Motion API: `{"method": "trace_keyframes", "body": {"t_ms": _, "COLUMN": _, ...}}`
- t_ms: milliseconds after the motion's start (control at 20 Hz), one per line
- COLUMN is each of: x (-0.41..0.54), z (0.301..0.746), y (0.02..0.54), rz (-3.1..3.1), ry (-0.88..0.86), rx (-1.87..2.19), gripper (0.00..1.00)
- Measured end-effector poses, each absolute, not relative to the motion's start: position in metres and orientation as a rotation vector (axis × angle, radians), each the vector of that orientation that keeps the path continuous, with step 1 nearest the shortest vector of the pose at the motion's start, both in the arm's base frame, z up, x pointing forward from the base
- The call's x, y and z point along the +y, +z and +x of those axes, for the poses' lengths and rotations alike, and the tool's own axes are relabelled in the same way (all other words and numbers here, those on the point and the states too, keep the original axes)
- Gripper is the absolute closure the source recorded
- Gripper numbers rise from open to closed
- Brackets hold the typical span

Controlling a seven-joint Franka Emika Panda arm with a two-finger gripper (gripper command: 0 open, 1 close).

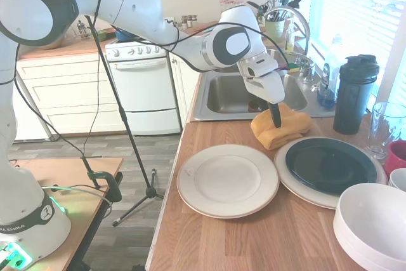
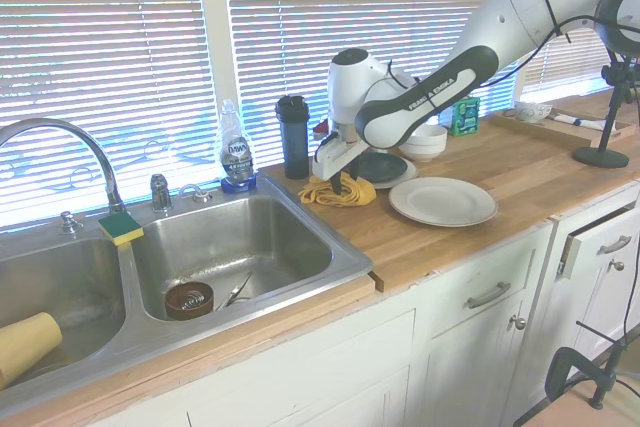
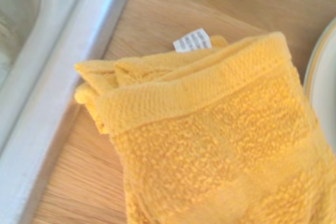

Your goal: Wipe the white plate in clockwise motion

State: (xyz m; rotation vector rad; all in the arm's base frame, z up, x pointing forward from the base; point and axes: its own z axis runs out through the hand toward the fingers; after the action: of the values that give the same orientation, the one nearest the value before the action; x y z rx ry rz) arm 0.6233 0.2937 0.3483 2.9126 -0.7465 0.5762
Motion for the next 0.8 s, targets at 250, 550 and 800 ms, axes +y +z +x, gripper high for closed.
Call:
{"method": "trace_keyframes", "body": {"t_ms": 250, "x": 0.2905, "z": 0.6242, "y": 0.3472, "rz": 2.906, "ry": 0.573, "rx": -0.783, "gripper": 1.00}}
{"method": "trace_keyframes", "body": {"t_ms": 550, "x": 0.2894, "z": 0.6233, "y": 0.3504, "rz": 2.920, "ry": 0.546, "rx": -0.843, "gripper": 1.00}}
{"method": "trace_keyframes", "body": {"t_ms": 800, "x": 0.2837, "z": 0.6206, "y": 0.3568, "rz": 2.937, "ry": 0.498, "rx": -0.930, "gripper": 1.00}}
